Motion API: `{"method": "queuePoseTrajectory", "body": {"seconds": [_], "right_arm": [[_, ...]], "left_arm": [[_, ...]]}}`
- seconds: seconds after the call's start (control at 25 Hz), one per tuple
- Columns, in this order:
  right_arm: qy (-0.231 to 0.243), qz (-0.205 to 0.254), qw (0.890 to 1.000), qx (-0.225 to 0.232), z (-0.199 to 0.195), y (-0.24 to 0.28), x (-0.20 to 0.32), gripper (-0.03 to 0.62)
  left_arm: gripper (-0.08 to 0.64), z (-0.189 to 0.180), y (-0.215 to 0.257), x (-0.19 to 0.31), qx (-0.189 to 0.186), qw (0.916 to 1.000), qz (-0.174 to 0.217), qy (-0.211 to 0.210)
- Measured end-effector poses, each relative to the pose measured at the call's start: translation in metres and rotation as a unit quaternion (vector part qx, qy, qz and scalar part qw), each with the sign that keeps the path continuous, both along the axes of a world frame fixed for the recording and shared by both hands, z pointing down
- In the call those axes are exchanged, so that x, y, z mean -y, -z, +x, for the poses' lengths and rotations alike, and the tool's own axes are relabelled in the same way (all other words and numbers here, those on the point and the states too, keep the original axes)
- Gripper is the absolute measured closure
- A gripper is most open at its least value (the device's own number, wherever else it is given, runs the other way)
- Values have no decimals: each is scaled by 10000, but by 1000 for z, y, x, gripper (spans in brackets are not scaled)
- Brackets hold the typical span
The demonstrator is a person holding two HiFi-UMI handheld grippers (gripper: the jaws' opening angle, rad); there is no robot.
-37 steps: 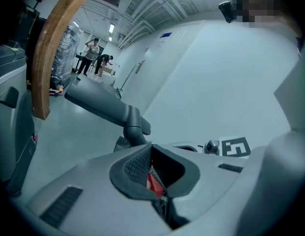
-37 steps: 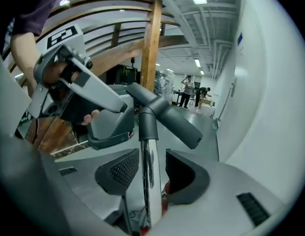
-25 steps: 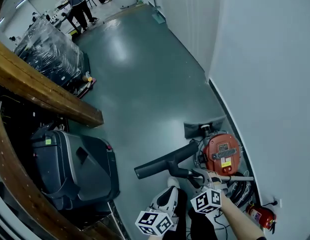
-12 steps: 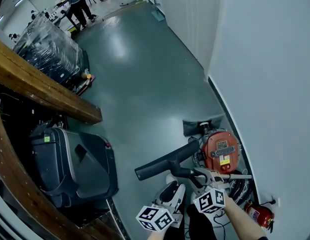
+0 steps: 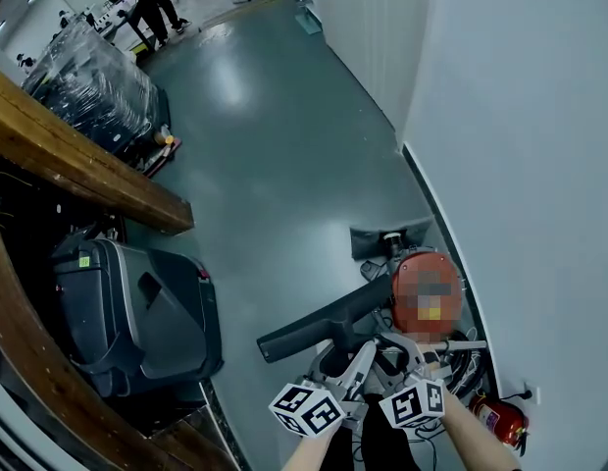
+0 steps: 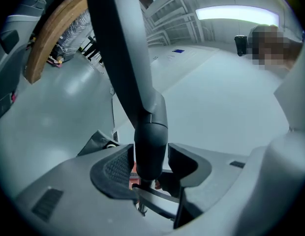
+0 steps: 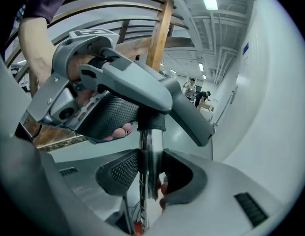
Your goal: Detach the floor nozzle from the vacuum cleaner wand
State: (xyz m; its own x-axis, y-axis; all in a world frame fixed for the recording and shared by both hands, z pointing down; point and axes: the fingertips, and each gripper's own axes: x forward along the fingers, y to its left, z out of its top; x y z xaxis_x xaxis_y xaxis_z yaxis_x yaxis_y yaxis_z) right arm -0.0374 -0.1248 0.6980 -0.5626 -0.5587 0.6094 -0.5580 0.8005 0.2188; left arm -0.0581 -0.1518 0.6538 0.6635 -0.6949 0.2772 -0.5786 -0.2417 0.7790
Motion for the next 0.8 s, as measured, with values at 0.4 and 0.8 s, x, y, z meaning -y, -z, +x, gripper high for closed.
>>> {"method": "queuePoseTrajectory", "body": {"seconds": [0.4, 0.8], "right_arm": [[12, 10, 10000, 64, 1, 6, -4, 430], [-386, 182, 9987, 276, 25, 17, 8, 433]], "left_arm": [[382, 7, 2, 3, 445, 9986, 202, -195], [382, -69, 31, 30, -844, 9893, -87, 1185]]}}
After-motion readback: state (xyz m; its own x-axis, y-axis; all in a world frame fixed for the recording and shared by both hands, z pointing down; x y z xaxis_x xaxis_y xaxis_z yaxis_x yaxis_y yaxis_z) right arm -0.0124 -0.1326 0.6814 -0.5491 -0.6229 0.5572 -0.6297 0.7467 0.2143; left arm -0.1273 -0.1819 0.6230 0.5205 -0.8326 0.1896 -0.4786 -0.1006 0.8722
